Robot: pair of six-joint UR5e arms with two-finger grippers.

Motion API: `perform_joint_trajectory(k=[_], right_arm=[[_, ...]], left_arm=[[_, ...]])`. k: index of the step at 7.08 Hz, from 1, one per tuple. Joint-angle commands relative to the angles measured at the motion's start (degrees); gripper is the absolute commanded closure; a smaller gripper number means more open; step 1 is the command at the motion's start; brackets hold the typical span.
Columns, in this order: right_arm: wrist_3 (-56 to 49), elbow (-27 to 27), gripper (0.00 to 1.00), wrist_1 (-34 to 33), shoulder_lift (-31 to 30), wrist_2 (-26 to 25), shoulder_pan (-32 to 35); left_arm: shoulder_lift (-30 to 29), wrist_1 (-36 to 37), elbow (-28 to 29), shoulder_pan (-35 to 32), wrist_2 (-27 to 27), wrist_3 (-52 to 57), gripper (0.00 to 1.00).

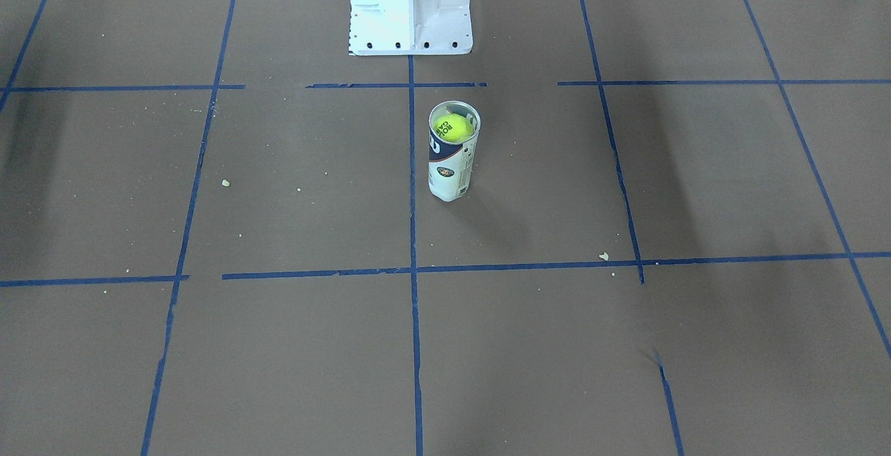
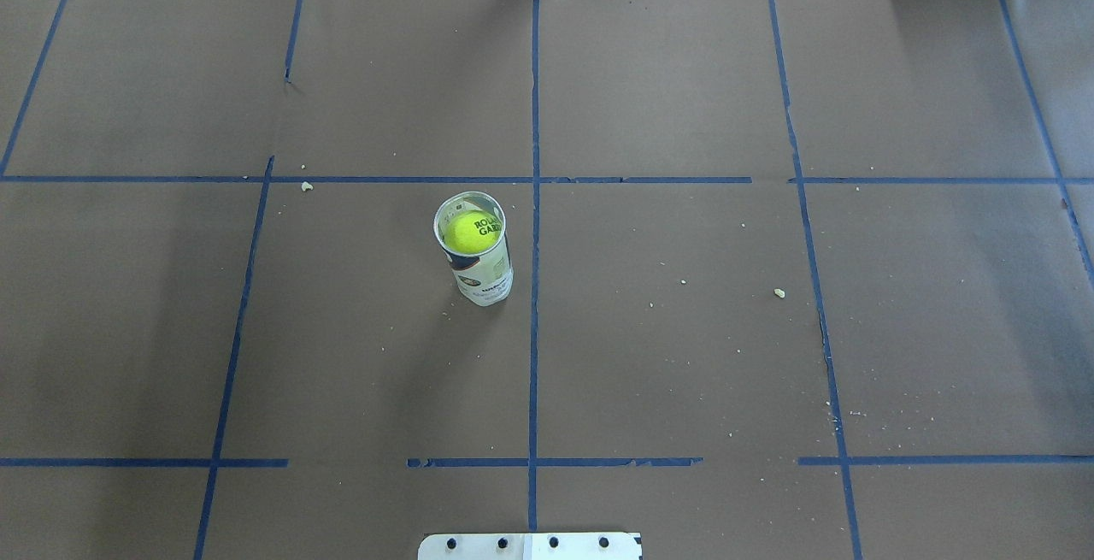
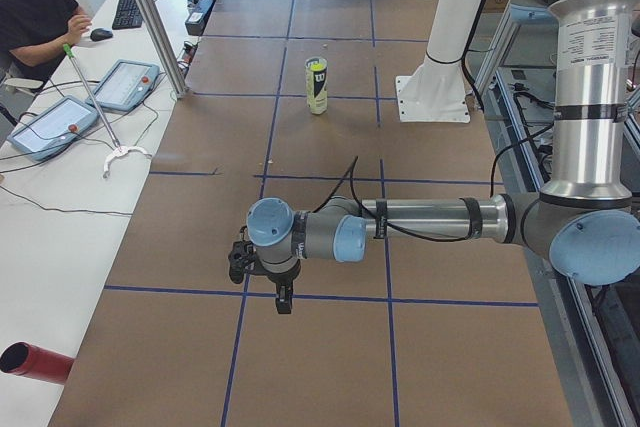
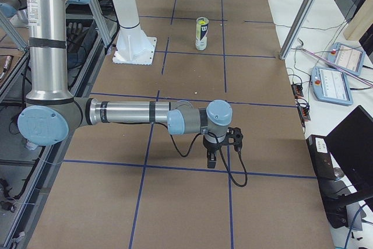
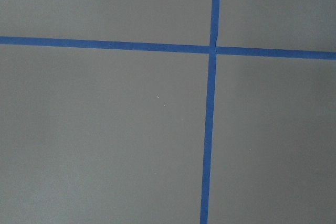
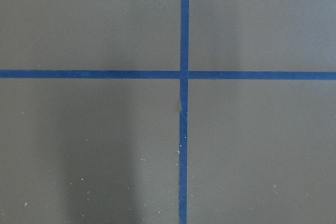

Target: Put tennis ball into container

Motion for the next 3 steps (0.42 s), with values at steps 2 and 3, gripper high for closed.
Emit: perform_joint_trajectory(k=[2,3], right_arm=[[0.00,0.00,0.00,0.00,0.00,0.00,0.00],[0.00,0.00,0.00,0.00,0.00,0.00,0.00]], left_arm=[[0.26,0.00,-0.24,0.00,-0.02,0.00,0.00],[0.35,0.00,-0.33,0.00,-0.02,0.09,0.00]])
